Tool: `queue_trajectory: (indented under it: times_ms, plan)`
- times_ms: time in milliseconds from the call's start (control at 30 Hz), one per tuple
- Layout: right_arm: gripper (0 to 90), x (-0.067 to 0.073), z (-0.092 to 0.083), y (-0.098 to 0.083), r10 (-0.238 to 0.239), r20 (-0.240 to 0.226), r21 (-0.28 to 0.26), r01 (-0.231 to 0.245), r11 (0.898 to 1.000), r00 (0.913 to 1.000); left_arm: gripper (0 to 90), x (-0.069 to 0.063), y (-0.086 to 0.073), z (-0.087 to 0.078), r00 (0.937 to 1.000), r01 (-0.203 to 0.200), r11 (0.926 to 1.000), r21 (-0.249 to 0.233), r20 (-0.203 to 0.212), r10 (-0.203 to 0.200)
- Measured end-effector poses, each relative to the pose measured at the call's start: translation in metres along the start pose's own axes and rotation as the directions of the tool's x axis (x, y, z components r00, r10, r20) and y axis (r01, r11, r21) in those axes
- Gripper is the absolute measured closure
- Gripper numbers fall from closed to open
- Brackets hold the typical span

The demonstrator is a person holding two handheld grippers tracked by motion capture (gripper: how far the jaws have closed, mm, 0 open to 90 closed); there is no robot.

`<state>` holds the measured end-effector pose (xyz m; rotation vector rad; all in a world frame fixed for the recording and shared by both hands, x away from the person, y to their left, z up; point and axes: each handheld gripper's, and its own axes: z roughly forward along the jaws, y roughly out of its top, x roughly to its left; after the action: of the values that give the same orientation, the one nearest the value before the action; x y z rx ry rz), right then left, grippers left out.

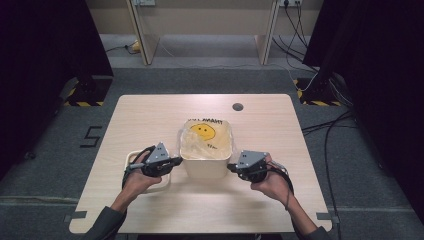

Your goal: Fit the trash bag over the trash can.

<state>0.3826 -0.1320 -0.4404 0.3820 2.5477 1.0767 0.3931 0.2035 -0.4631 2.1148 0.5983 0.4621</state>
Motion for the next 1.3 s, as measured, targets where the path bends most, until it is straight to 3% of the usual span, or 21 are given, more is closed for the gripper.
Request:
queue_trajectory:
  times_ms: [100, 167, 400, 467, 567, 633, 700, 733, 767, 833, 867, 967, 1000, 1067, 1167, 1233, 1300]
  plan:
    - [84.8, 0.0, -0.001, 0.0, 0.029, 0.0, -0.014, -0.029, 0.999, 0.9996, 89.8, -0.001, -0.004, 0.004, 1.0, -0.001, 0.9999, 0.015, 0.002, 0.001]
    - [85.0, 0.0, 0.0, 0.001, 0.028, 0.005, -0.014, -0.027, 1.0, 0.9996, 89.8, -0.001, -0.007, 0.008, 1.0, -0.004, 0.9993, 0.038, -0.001, 0.004]
    - [89.9, 0.008, 0.01, 0.001, 0.007, -0.001, 0.033, -0.007, 0.999, 1.0, 89.8, 0.0, -0.011, 0.016, 1.0, 0.005, 0.9987, 0.052, -0.007, -0.005]
    - [88.5, 0.007, 0.011, -0.001, 0.02, 0.002, 0.035, -0.02, 0.999, 0.9998, 89.7, -0.001, -0.013, 0.019, 0.9999, -0.004, 0.9975, 0.071, -0.013, 0.005]
    - [77.4, 0.004, 0.0, 0.0, 0.108, 0.012, -0.007, -0.108, 0.994, 0.994, 89.7, -0.002, -0.017, 0.024, 1.0, -0.001, 0.9956, 0.094, -0.008, 0.001]
    - [66.3, -0.002, -0.011, 0.0, 0.155, 0.043, -0.025, -0.154, 0.988, 0.987, 89.7, -0.001, -0.019, 0.026, 1.0, 0.005, 0.9952, 0.098, -0.005, -0.005]
    - [59.8, -0.012, -0.022, -0.002, 0.26, 0.078, -0.066, -0.256, 0.965, 0.9623, 89.6, 0.0, -0.018, 0.026, 0.9999, 0.014, 0.9951, 0.098, -0.005, -0.014]
    - [55.4, -0.019, -0.028, -0.003, 0.32, 0.093, -0.098, -0.311, 0.945, 0.9428, 89.6, 0.0, -0.018, 0.027, 0.9999, 0.015, 0.9949, 0.099, -0.005, -0.015]
    - [52.6, -0.024, -0.03, -0.004, 0.352, 0.112, -0.118, -0.34, 0.933, 0.9291, 89.6, -0.001, -0.019, 0.027, 0.9999, 0.014, 0.9945, 0.104, -0.007, -0.013]
    - [50.0, -0.035, -0.032, -0.003, 0.435, 0.159, -0.164, -0.411, 0.897, 0.8862, 89.5, 0.0, -0.019, 0.029, 0.9997, 0.023, 0.9939, 0.108, -0.01, -0.022]
    - [48.5, -0.041, -0.028, -0.001, 0.478, 0.157, -0.19, -0.449, 0.873, 0.864, 89.5, 0.001, -0.019, 0.03, 0.9997, 0.023, 0.9938, 0.109, -0.011, -0.022]
    - [48.4, -0.049, -0.006, 0.003, 0.524, 0.128, -0.18, -0.499, 0.847, 0.8422, 89.5, 0.003, -0.02, 0.033, 0.9993, 0.036, 0.9931, 0.112, -0.013, -0.035]
    - [51.3, -0.049, 0.004, 0.003, 0.527, 0.125, -0.163, -0.506, 0.847, 0.8409, 89.4, 0.003, -0.02, 0.033, 0.9993, 0.037, 0.9928, 0.113, -0.014, -0.036]
    - [60.0, -0.049, 0.022, 0.0, 0.487, 0.172, -0.104, -0.476, 0.873, 0.8563, 89.4, 0.003, -0.02, 0.033, 0.9993, 0.036, 0.9927, 0.115, -0.013, -0.035]
    - [76.7, -0.049, 0.041, -0.013, 0.463, 0.139, -0.032, -0.463, 0.886, 0.8756, 89.3, 0.004, -0.02, 0.034, 0.9993, 0.036, 0.9921, 0.12, -0.014, -0.034]
    - [80.9, -0.046, 0.049, -0.017, 0.409, 0.118, 0.018, -0.414, 0.91, 0.905, 89.3, 0.003, -0.021, 0.036, 0.9995, 0.031, 0.9908, 0.132, -0.013, -0.029]
    - [81.0, -0.042, 0.053, -0.019, 0.366, 0.132, 0.054, -0.375, 0.925, 0.9213, 89.2, 0.003, -0.023, 0.039, 0.9994, 0.032, 0.9892, 0.143, -0.014, -0.03]
